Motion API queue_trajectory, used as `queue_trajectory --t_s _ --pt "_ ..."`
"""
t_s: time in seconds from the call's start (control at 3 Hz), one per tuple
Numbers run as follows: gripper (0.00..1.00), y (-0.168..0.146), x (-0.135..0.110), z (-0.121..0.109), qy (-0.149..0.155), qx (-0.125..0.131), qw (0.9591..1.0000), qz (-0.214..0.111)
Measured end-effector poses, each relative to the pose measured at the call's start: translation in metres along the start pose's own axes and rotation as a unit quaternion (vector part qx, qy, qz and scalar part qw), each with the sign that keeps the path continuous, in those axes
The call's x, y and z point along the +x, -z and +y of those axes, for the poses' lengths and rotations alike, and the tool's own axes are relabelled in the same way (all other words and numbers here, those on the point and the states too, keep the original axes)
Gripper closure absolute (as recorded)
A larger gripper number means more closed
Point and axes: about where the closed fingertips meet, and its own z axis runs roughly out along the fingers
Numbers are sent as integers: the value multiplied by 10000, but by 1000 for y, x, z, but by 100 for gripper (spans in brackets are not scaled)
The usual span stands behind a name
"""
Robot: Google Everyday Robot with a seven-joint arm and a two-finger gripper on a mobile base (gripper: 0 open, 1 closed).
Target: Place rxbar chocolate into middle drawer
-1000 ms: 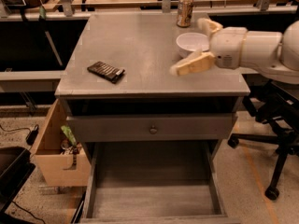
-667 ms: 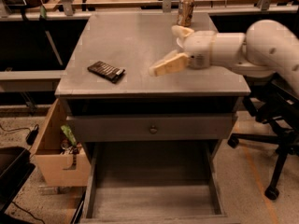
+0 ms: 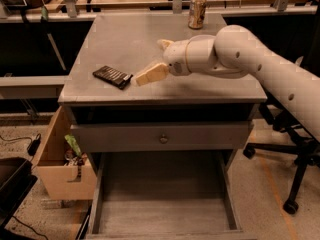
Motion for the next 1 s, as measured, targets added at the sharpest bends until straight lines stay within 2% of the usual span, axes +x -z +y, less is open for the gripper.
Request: queue_trajectory --t_s 0.33,0.67,1.0 --pt "0 -43 11 3 -175 12 9998 21" --pt "0 -67 10 13 -240 -59 9997 -55" --pt "0 -70 -1 29 -39 4 10000 22"
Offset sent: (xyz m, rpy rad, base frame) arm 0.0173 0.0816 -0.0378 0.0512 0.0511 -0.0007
